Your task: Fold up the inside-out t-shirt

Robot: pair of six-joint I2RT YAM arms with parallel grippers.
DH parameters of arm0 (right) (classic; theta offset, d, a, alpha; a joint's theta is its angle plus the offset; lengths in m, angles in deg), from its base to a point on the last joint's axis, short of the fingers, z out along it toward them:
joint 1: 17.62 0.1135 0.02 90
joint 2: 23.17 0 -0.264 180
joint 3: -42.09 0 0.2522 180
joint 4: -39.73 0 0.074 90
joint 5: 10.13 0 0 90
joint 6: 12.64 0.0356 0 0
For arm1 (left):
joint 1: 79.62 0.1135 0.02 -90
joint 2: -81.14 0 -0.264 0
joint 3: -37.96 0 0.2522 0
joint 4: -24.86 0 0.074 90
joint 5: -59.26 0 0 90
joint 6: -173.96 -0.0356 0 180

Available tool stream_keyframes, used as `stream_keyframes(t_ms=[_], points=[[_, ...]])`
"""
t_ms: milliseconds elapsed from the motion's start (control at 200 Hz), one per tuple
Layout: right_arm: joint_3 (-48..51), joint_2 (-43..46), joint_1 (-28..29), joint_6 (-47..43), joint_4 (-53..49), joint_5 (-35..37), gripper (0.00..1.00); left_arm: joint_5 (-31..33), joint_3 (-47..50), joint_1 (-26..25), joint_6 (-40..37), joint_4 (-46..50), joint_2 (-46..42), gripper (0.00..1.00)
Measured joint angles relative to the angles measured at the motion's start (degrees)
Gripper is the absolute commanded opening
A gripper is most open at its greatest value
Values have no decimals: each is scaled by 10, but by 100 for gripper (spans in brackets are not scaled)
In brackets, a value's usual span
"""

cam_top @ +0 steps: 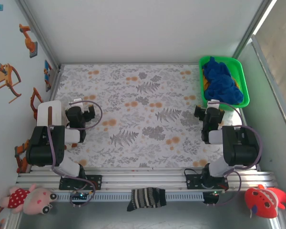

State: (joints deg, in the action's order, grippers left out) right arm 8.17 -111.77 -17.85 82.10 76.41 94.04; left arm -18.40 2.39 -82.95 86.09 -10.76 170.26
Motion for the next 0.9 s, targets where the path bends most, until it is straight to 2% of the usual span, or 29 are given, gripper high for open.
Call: stream_keyframes(t_ms=[901], points=[[0, 0, 0, 0, 0, 0, 99, -15, -3, 4, 2, 6, 0, 96]])
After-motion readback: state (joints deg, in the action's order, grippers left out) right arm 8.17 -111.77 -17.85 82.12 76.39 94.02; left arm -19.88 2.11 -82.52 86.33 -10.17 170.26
